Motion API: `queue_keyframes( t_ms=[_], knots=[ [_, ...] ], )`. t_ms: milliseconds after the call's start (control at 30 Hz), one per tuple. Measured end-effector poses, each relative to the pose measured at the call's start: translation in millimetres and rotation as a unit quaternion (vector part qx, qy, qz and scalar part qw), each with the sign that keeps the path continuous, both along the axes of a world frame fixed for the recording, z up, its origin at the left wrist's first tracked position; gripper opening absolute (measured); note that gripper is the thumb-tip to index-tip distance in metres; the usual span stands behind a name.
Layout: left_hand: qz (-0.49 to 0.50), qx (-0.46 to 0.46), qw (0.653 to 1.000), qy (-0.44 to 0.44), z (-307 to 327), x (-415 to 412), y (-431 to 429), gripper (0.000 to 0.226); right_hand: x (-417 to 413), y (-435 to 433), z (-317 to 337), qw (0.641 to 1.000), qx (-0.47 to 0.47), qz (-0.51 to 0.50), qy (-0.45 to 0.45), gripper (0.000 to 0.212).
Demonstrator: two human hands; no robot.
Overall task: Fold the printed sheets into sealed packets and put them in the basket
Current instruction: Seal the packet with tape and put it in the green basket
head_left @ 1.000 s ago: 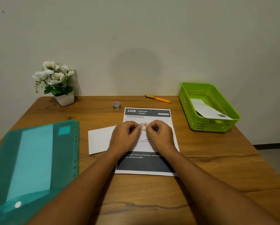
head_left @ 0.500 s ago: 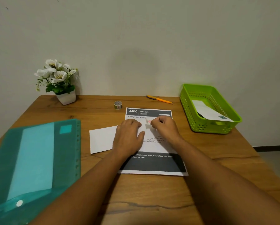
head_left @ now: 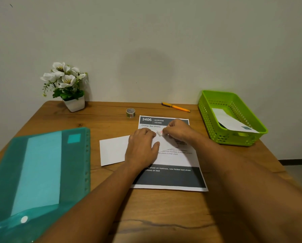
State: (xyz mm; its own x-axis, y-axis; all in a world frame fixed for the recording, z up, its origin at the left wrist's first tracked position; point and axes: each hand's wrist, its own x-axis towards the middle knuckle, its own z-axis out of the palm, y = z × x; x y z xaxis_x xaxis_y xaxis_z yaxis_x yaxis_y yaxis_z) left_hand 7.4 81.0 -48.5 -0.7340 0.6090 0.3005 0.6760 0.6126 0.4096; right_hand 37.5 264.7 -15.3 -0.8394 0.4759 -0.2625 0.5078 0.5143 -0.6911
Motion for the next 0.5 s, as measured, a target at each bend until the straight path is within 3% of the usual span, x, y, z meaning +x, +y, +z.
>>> queue_keyframes(
  t_ms=[500],
  knots=[
    [0.002,-0.008,1.0,0.006,-0.1,0.2,0.4,0.043,-6.9,3.4,2.4,1.0,0.0,0.002,-0.015,0.018]
  ],
)
